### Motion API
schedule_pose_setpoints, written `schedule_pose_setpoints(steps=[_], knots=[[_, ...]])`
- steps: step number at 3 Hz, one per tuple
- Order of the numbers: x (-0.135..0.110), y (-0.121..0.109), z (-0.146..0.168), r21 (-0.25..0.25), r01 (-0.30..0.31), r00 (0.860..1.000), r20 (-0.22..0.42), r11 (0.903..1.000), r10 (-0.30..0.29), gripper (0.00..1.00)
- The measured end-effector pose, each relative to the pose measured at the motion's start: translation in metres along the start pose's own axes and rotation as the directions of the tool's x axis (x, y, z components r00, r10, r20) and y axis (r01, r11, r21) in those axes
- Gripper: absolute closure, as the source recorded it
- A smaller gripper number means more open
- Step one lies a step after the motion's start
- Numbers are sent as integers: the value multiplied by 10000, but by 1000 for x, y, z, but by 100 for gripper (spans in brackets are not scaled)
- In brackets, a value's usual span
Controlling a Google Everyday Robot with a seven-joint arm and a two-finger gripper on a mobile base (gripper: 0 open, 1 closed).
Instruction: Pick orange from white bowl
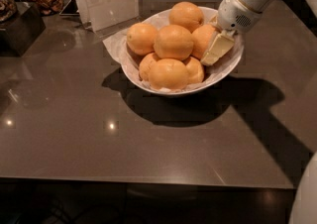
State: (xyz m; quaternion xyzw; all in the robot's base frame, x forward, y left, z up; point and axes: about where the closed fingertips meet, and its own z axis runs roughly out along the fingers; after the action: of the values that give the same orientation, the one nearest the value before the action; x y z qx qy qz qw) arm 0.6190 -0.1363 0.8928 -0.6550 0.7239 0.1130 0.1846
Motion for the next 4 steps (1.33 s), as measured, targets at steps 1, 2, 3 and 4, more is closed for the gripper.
schedule_pose_setpoints(steps=[1, 2, 3, 4], knots=[[0, 0, 0, 0, 0, 10000, 0, 10000, 0, 89], [-2, 0, -4, 1, 2, 10000, 3, 10000, -2, 100], [-12, 4, -24, 513, 165, 9982, 565, 9985, -193, 100], [-19, 16, -53, 964, 351, 9842, 1694, 9947, -511, 100]])
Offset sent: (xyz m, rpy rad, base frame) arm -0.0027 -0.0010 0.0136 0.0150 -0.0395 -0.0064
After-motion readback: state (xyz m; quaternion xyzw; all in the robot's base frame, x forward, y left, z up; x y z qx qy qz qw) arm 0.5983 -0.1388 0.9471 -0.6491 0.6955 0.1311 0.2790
